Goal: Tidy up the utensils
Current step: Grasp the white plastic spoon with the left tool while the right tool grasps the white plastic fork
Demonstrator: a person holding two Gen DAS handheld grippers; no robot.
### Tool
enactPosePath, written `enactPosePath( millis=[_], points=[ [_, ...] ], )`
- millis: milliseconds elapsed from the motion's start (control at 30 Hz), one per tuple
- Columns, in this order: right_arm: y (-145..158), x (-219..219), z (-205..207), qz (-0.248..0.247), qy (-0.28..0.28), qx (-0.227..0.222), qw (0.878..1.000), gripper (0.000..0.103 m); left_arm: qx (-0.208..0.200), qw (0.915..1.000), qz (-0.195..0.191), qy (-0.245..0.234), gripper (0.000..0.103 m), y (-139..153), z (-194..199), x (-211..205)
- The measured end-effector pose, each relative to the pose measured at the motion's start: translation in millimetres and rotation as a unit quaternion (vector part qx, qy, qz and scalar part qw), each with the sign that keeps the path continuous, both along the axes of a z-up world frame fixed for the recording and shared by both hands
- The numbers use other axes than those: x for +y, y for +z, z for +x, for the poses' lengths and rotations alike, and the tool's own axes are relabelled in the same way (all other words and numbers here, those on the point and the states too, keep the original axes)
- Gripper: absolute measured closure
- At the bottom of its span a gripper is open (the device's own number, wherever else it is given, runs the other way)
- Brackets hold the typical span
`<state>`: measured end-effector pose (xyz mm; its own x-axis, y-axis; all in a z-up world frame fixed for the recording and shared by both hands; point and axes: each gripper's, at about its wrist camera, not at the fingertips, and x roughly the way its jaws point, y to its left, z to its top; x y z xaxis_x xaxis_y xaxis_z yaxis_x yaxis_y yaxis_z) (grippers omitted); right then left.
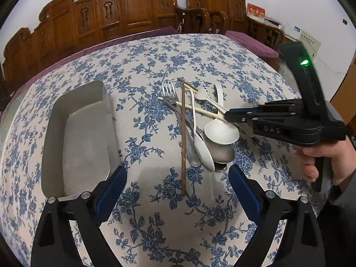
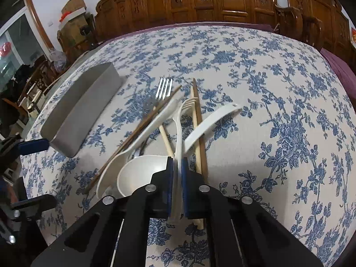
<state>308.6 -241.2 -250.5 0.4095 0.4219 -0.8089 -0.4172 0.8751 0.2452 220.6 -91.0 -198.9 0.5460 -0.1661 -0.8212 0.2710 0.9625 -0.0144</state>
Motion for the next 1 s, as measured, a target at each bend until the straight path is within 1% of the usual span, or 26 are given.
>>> enactPosePath(
  millis=[133,200,333,433,500,533,567,733,800,867,1000],
  points=[
    [14,-8,-3,0.031,-0.003,-0.013,0.999,0.098,0.01,0.9999,-0.003,0.002,0.017,-6,6,-5],
    [20,-14,-4,0.043,-0.009,-0.018,0.999,0.098,0.016,0.9999,-0.002,0.003,0.023,-10,10,-8],
    [26,-25,-2,0.051,-0.027,-0.024,0.998,0.098,0.023,0.9997,0.003,-0.005,0.031,-16,19,-20],
    [25,-28,-1,0.05,-0.032,-0.024,0.998,0.098,0.033,0.9994,-0.004,-0.007,0.041,-19,30,-29],
    [25,-28,0,0.048,-0.032,-0.025,0.998,0.098,0.04,0.9992,-0.007,-0.005,0.052,-22,38,-33],
    [25,-28,-1,0.047,-0.033,-0.026,0.998,0.098,0.044,0.999,-0.008,-0.004,0.054,-24,42,-36],
    [25,-29,-1,0.047,-0.033,-0.026,0.998,0.098,0.047,0.9989,-0.008,-0.003,0.06,-25,45,-38],
    [25,-30,0,0.044,-0.039,-0.025,0.998,0.098,0.066,0.9976,-0.006,0.019,0.078,-35,60,-40],
    [25,-29,0,0.043,-0.039,-0.027,0.998,0.098,0.071,0.9972,0.003,0.024,0.093,-39,63,-41],
    [26,-28,0,0.042,-0.037,-0.029,0.998,0.098,0.07,0.997,0.015,0.027,0.099,-39,63,-40],
    [27,-26,0,0.042,-0.037,-0.031,0.998,0.098,0.053,0.9978,0.026,0.032,0.1,-30,58,-35]
  ],
)
